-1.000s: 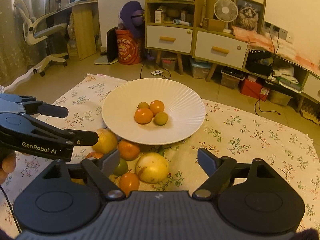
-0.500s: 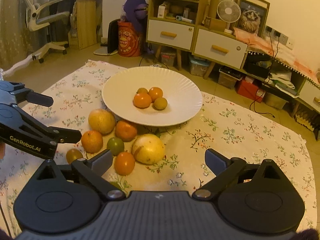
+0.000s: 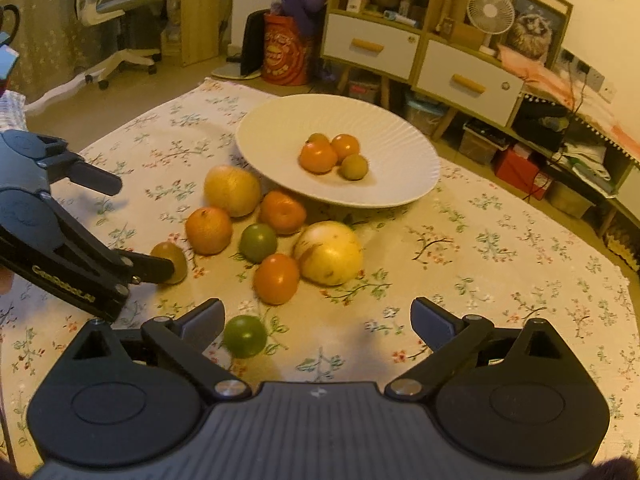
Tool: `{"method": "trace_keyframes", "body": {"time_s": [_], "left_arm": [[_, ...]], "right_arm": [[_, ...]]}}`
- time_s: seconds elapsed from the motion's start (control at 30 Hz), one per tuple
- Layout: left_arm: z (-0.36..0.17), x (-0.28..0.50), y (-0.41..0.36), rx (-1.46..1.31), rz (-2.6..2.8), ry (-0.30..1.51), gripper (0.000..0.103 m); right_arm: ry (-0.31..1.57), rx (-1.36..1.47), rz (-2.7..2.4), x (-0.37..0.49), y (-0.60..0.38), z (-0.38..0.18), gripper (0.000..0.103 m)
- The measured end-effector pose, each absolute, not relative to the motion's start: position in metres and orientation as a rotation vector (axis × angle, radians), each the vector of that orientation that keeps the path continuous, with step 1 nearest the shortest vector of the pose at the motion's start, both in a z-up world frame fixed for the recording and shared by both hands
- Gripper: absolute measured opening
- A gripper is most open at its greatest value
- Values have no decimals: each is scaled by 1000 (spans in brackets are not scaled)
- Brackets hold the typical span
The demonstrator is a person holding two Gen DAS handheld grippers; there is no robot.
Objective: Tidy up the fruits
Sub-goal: 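Grasp a small green tomato with the right tool while the left tool grasps a brownish tomato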
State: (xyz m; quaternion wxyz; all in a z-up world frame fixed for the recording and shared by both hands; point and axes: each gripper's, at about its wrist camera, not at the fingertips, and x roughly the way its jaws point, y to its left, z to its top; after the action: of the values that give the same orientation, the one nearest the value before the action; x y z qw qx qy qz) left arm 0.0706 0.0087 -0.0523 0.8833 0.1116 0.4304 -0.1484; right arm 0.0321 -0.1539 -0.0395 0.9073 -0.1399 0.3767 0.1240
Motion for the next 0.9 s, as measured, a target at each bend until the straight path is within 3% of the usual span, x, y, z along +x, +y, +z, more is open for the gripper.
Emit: {"method": "trace_keyframes", "body": {"time_s": [0.37,0.5,0.9], "left_arm": [[-60,69,1,253,-349,939,81],[-61,69,0,249,-362,942,70],[-60,70,-1,220,-388,946,58]], "right_arm": [[840,-289,298,30,-146,-51,94],[862,-283,323,30,-145,-53,83],[879,-289,355,30,-137,-55,58]]}}
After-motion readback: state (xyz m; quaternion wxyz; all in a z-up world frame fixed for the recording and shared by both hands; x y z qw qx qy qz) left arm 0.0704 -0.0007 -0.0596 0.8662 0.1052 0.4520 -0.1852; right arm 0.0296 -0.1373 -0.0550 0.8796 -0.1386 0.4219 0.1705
